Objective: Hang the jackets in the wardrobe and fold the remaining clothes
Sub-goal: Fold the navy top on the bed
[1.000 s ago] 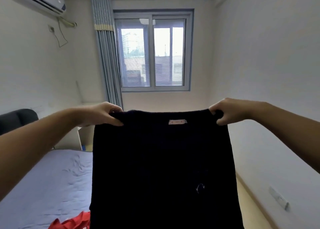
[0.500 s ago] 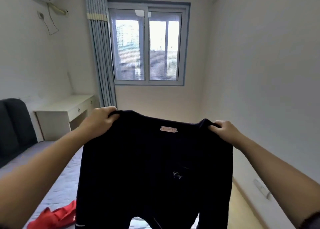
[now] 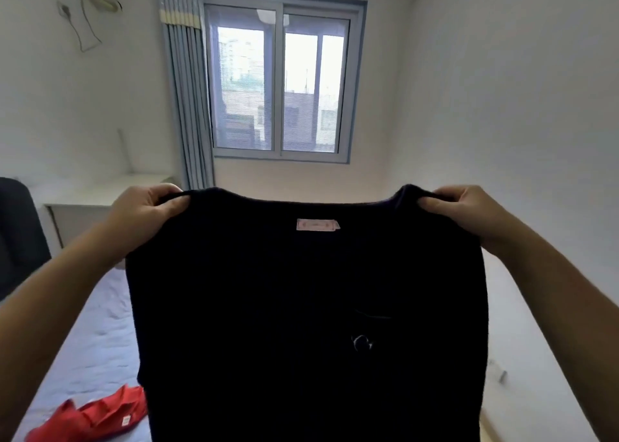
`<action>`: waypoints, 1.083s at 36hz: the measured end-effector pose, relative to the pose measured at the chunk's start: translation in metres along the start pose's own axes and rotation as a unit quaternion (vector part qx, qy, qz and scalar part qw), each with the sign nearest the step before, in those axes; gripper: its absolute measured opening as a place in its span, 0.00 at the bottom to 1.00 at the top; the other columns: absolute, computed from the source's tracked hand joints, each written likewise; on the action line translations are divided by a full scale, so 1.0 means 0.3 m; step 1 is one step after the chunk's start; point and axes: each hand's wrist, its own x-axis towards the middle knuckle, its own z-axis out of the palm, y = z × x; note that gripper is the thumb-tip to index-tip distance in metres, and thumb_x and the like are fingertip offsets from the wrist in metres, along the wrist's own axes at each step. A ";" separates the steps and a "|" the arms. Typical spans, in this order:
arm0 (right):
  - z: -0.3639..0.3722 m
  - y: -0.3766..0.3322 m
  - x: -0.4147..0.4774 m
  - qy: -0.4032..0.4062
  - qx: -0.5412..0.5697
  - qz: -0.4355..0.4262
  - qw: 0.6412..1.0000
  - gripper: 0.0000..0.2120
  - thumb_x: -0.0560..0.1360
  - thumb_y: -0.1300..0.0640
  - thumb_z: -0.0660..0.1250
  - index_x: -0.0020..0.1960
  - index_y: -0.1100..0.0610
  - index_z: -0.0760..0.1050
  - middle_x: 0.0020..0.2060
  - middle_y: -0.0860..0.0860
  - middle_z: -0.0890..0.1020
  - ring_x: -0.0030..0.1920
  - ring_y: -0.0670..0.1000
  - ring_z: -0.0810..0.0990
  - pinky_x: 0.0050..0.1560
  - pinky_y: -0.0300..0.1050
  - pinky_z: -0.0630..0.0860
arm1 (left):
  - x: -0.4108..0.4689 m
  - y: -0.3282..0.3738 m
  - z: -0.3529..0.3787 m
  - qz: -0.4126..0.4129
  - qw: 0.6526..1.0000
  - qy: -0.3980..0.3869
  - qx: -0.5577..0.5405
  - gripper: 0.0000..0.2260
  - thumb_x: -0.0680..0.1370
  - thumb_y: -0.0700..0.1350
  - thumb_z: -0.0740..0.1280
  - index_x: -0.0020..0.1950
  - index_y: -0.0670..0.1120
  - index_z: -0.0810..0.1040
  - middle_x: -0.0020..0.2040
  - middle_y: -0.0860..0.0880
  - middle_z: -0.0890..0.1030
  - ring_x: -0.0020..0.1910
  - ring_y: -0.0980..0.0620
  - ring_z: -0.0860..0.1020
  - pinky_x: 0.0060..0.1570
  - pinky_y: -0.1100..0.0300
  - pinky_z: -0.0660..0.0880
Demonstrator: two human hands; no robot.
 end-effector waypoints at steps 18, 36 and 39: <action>0.606 0.778 0.466 -0.233 -0.145 0.221 0.936 0.38 0.76 0.53 0.66 0.78 0.48 0.47 0.77 0.51 0.57 0.75 0.51 0.59 0.72 0.45 0.60 | 0.186 -0.658 0.794 -0.296 0.915 -0.269 0.049 0.35 0.80 0.49 0.61 0.79 0.48 0.41 0.77 0.44 0.57 0.73 0.44 0.62 0.68 0.54 0.63; 1.063 1.881 -0.650 -0.453 -0.260 0.410 0.748 0.29 0.74 0.58 0.64 0.73 0.52 0.62 0.68 0.53 0.72 0.67 0.52 0.71 0.65 0.44 0.68 | -1.173 -1.390 1.188 -0.316 0.756 -0.501 0.280 0.17 0.77 0.45 0.60 0.67 0.50 0.67 0.63 0.50 0.73 0.62 0.49 0.72 0.57 0.55 0.71; 1.078 1.997 -0.779 -0.456 -0.294 0.403 0.737 0.30 0.74 0.58 0.65 0.74 0.51 0.61 0.70 0.52 0.68 0.69 0.53 0.69 0.65 0.46 0.69 | -1.303 -1.464 1.234 -0.274 0.736 -0.527 0.325 0.18 0.77 0.44 0.60 0.67 0.49 0.67 0.65 0.51 0.70 0.63 0.49 0.70 0.55 0.56 0.72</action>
